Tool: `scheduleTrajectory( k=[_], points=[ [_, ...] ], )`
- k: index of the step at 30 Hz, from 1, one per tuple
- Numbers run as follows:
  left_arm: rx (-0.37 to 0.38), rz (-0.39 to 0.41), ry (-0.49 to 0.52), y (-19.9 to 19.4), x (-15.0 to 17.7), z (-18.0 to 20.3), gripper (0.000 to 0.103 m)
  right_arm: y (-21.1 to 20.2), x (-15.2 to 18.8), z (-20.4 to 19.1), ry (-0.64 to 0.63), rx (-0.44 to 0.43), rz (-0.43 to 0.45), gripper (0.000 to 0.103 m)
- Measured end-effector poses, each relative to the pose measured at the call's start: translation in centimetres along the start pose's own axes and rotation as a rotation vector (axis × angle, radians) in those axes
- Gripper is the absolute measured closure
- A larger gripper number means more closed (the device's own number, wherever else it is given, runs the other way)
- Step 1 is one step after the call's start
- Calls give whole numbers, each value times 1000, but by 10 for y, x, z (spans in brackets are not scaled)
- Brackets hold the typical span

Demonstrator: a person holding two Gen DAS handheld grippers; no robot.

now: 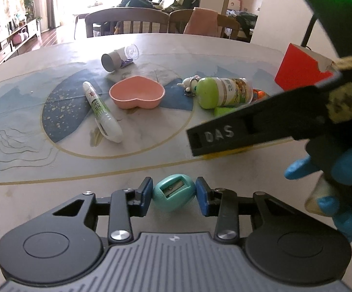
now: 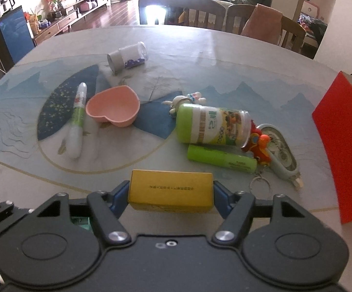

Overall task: Organize rigid objects
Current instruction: 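Grasp the teal sharpener with the left tool while the right tool grasps the yellow box, then carry the sharpener and yellow box into the red box and release both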

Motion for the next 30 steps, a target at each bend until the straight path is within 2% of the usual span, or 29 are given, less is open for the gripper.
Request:
scheduleTrajectory(
  k=[8, 16, 23, 30],
  points=[
    [15, -11, -44, -20, -12, 3, 66, -50, -10, 14, 13, -28, 37, 34],
    [40, 7, -47, -48, -42, 22, 66, -102, -17, 40, 23, -44, 100, 34],
    [75, 51, -17, -69, -77, 55, 66, -139, -20, 77, 54, -55, 160, 34],
    [112, 85, 45, -70, -113, 105, 65, -160, -22, 133, 100, -30, 208, 34]
  ],
)
Point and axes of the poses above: each gripper's, at about its wrist camera, not at the fingertips, and y roughly the way its jaws point, z to its right, x to its underside, the point moved 8 cm from there along y, roughly the way its jaws point
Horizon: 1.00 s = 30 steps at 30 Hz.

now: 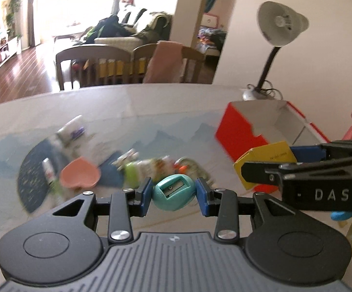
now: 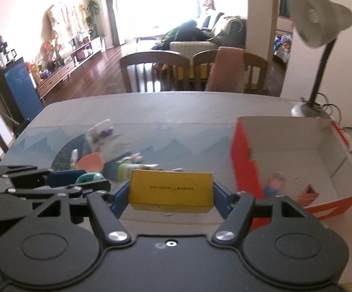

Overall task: Organize rigid objects
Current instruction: 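Carry the sharpener and yellow box into the red box and release both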

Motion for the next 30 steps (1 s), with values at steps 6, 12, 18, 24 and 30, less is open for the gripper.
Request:
scheduleTrajectory(
  k=[6, 12, 18, 24, 30],
  points=[
    [34, 7, 48, 21, -27, 47, 65, -6, -5, 54, 30, 51, 26, 34],
    [62, 11, 109, 51, -55, 98, 65, -2, -7, 107, 58, 104, 31, 34],
    [90, -16, 156, 89, -78, 142, 65, 8, -7, 154, 72, 154, 30, 34],
    [106, -61, 213, 132, -91, 180, 65, 23, -2, 194, 86, 205, 6, 34],
    [92, -103, 265, 175, -99, 209, 65, 42, 8, 224, 91, 251, -37, 34]
  ],
)
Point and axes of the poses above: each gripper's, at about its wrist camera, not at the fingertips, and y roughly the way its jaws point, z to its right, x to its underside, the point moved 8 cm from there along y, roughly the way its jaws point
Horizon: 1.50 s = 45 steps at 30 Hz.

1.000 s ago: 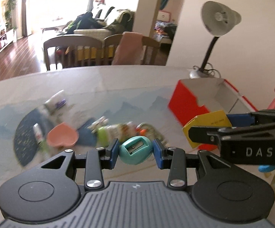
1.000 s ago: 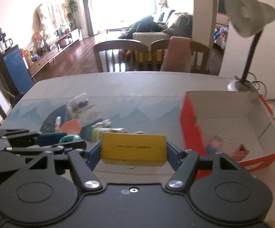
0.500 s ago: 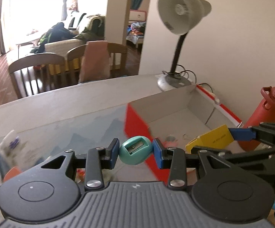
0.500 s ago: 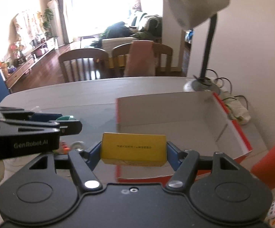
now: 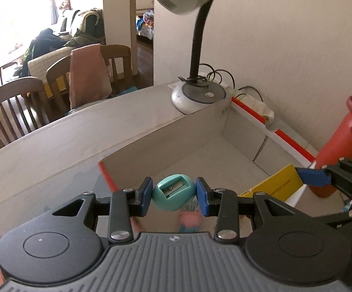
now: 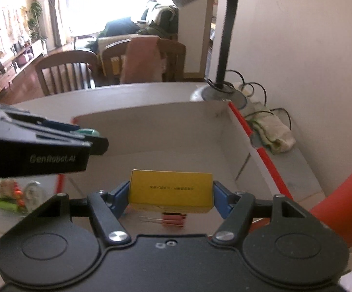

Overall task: Organize rigid objects
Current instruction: 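Carry the sharpener and yellow box into the red box and release both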

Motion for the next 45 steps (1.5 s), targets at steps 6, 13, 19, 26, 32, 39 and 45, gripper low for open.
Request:
scheduleTrajectory(
  k=[6, 13, 19, 26, 32, 39, 45],
  points=[
    [-13, -55, 29, 43, -12, 16, 65, 25, 6, 15, -10, 30, -36, 34],
    [-26, -153, 36, 91, -9, 17, 65, 54, 12, 18, -7, 1, -84, 34],
    [-31, -253, 56, 124, -1, 20, 65, 69, 11, 19, 6, -26, -102, 34],
    [-10, -383, -10, 150, 11, 14, 66, 70, 11, 20, 14, -56, -117, 34],
    [-24, -471, -46, 162, 20, 6, 66, 65, 15, 23, 45, -77, -119, 33],
    [-56, -455, -33, 151, 22, 6, 57, 63, 15, 26, 62, -76, -122, 32],
    [-59, -377, -41, 125, 17, 3, 37, 59, 12, 32, 76, -71, -111, 29]
  ],
)
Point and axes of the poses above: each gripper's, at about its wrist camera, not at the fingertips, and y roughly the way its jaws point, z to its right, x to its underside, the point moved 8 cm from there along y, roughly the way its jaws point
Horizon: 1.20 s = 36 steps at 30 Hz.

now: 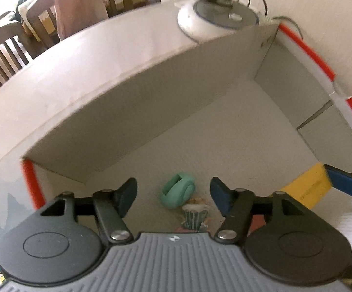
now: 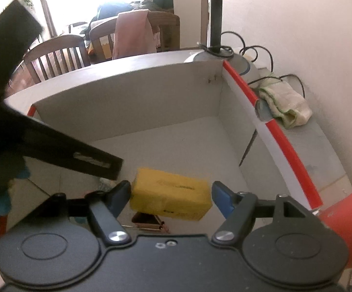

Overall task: Organize rigid objects
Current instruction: 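Carry the sharpener and yellow box into the red box and release both, then withdraw both tools from the box back over the table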

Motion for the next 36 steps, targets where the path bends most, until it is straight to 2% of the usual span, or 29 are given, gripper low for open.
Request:
scheduleTrajectory(
  k=[4, 10, 18, 27, 36],
  points=[
    [39, 48, -22, -23, 4, -3, 37, -11, -2, -3, -16, -2, 24, 25],
    [66, 131, -53, -67, 20, -16, 37, -33, -2, -12, -38, -22, 50, 24],
    [61, 229, -91, -123, 44, -32, 37, -69, -6, -37, -59, -90, 109, 24],
    [72, 328, -141, -181, 97, -69, 36, -112, 1, -95, -82, -178, 156, 19],
    [48, 381, -158, -219, 159, -123, 36, -140, 13, -175, -125, -196, 174, 12]
  ],
)
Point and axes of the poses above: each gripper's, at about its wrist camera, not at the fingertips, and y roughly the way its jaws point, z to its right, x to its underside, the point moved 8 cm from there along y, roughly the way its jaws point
